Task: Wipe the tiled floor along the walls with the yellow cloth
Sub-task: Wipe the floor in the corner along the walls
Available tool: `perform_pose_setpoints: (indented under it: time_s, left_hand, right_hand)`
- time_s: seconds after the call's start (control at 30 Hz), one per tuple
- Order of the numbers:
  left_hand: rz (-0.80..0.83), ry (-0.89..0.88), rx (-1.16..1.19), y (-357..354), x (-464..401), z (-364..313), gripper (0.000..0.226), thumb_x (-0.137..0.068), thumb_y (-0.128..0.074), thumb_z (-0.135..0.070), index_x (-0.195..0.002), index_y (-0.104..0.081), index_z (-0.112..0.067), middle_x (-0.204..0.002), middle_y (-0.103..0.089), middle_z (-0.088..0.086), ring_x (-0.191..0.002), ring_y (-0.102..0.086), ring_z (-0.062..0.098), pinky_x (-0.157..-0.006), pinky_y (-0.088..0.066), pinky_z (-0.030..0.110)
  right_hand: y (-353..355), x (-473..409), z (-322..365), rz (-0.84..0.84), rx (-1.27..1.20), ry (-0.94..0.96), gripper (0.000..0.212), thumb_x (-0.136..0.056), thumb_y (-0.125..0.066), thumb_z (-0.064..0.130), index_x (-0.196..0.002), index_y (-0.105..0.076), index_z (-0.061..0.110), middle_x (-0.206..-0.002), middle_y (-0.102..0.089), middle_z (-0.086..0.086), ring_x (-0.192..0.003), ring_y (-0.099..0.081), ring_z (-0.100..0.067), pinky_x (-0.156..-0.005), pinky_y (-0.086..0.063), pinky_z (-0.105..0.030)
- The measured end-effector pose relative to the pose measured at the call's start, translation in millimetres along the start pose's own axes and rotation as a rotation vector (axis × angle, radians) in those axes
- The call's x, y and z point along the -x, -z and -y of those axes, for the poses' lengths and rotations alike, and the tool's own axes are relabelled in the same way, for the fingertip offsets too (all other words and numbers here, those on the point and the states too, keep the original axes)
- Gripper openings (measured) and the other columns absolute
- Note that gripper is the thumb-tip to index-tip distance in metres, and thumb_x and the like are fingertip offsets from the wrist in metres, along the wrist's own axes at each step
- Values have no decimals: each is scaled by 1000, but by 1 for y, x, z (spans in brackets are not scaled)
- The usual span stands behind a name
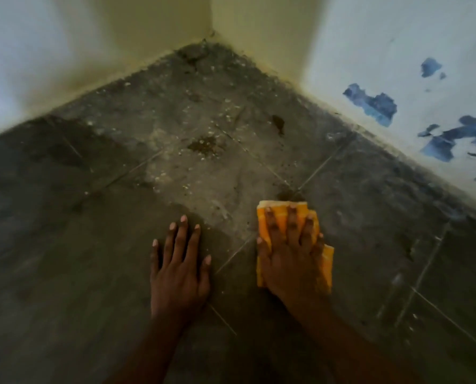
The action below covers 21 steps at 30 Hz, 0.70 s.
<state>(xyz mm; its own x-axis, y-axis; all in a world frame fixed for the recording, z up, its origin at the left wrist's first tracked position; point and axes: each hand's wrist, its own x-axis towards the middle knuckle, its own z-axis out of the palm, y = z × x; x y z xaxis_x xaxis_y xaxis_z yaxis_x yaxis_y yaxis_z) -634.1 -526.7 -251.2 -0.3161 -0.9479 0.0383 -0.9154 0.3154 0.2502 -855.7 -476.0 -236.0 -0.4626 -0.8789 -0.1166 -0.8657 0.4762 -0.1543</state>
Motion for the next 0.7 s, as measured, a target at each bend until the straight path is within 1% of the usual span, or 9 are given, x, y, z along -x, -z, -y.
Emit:
perform_pose_setpoints:
  time_s: [0.07, 0.13, 0.2, 0.27, 0.33, 0.43, 0.5, 0.6, 0.7]
  left_hand:
    - [2, 79, -10, 2, -3, -1, 71, -98, -35, -58, -164, -28, -34, -176, -10, -3, -163, -6, 22, -130, -8, 55]
    - [12, 173, -3, 10, -26, 6, 69, -97, -28, -63, -162, -27, -42, -176, -11, -7, -163, -1, 22, -129, -2, 56]
    - [-1, 219, 11, 18, -61, 20, 65, -99, -23, -62, -161, -29, -44, -174, -16, -9, -163, -3, 22, -128, 3, 60]
    - [4, 210, -14, 20, -82, 32, 62, -101, -18, -61, -162, -21, -49, -175, -13, -10, -163, -2, 20, -127, 3, 62]
    - [0, 226, -13, 18, -90, 40, 60, -103, -15, -61, -162, -13, -53, -175, -7, -12, -163, 0, 18, -128, -1, 61]
    - [-14, 249, -13, 13, -92, 41, 58, -104, -19, -58, -162, -13, -52, -175, -5, -16, -162, 0, 15, -128, -2, 59]
    - [-24, 257, -26, 14, -93, 43, 59, -104, -19, -57, -162, -11, -51, -175, -3, -17, -162, 1, 13, -128, -4, 58]
    - [-36, 258, -20, 16, -94, 43, 61, -105, -19, -55, -164, -12, -46, -174, -6, -17, -162, -2, 12, -128, -10, 57]
    - [-33, 255, 3, 16, -93, 44, 62, -106, -20, -51, -166, -10, -39, -174, -4, -17, -162, 1, 11, -129, -9, 56]
  right_hand:
    - [-2, 3, 12, 7, -12, 219, 67, -102, -27, 58, -163, 0, 46, -175, 9, -3, -159, 12, -40, -124, -2, -67]
    - [2, 20, -5, 57, 16, 459, 66, -102, -32, 58, -160, -2, 54, -174, 10, 5, -160, 10, -33, -124, -7, -65]
    - [10, 22, -34, 73, 29, 539, 65, -101, -35, 59, -159, -7, 57, -175, 3, 8, -161, 3, -28, -122, -15, -66]
    - [14, 1, -48, 46, 66, 418, 63, -101, -26, 61, -160, -7, 54, -175, 4, 6, -161, 5, -29, -121, -18, -68]
    - [11, -41, -30, -3, 51, 248, 65, -100, -20, 63, -161, -3, 52, -175, 3, 0, -160, 6, -33, -122, -14, -68]
    - [6, -104, 22, -15, -47, 173, 68, -96, -25, 69, -160, -8, 55, -175, -5, -4, -160, 1, -39, -123, -6, -69]
    - [2, -114, 54, 26, -4, 386, 67, -97, -25, 68, -160, -10, 53, -175, -2, -6, -159, 3, -43, -121, -5, -72]
    - [10, -84, 57, 55, 44, 780, 64, -100, -37, 59, -159, -12, 57, -175, 4, 5, -160, 5, -37, -120, -8, -71]
    - [15, -56, 4, 58, 113, 880, 60, -103, -38, 59, -157, -14, 60, -175, -2, 7, -161, -2, -30, -117, -17, -73]
